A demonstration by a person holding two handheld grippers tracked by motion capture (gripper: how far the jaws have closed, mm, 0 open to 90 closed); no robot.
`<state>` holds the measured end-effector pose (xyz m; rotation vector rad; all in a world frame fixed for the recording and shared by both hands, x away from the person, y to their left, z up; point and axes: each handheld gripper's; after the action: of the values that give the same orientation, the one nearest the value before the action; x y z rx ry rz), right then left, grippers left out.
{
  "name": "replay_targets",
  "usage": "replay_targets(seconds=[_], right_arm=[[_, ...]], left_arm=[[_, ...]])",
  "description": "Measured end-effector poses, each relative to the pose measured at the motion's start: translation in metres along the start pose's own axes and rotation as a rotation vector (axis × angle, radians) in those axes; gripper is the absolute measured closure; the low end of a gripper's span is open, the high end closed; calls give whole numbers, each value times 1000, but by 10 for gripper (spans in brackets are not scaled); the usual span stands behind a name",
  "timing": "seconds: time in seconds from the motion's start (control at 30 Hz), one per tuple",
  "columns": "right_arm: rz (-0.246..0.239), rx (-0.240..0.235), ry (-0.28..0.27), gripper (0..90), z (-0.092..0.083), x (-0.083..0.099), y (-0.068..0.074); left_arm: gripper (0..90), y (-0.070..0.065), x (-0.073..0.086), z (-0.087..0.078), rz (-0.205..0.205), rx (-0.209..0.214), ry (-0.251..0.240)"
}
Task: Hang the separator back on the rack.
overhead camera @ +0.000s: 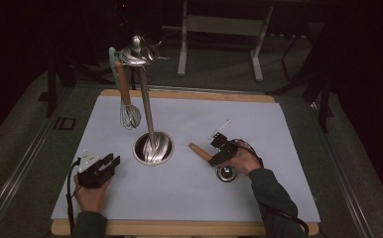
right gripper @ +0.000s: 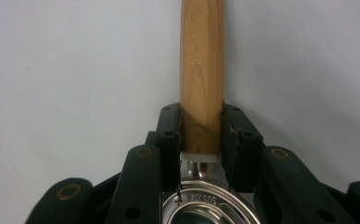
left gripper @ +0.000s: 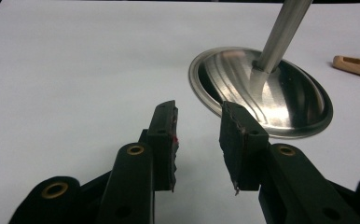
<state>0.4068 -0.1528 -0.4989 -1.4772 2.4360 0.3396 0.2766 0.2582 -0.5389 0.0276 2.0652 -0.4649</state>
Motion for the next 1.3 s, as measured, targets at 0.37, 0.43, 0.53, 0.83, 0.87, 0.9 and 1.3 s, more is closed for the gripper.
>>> replay_targets(seconds=[0.37, 0.43, 0.53, 0.83, 0.87, 0.9, 1.3], right_arm=[[-78, 31, -156, 705, -10, -7, 16], [-105, 34, -199, 705, -13, -9, 20], [-181, 23, -260, 705, -18, -13, 26], [-330, 25, -462, 704, -44, -24, 40], [-330, 25, -462, 704, -44, -24, 40], [-339, 24, -483, 705, -48, -24, 40], [-352, 31, -815, 705, -100, -42, 49]], left_arm=[[667, 0, 0, 0, 6, -3, -1], [667, 0, 0, 0, 6, -3, -1], [667, -1, 0, 0, 8, -3, -2], [667, -1, 0, 0, 8, -3, -3], [667, -1, 0, 0, 6, -3, -3], [666, -1, 0, 0, 8, -3, -4], [662, -1, 0, 0, 8, -4, -4]])
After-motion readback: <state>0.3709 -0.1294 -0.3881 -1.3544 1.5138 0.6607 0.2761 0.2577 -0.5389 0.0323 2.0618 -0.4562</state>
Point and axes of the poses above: each handheld gripper's, and its own axes: z roughly forward along the jaws, x roughly out of its underside, y roughly to its left, and after that the axes turned 13 degrees about -z, right-handed
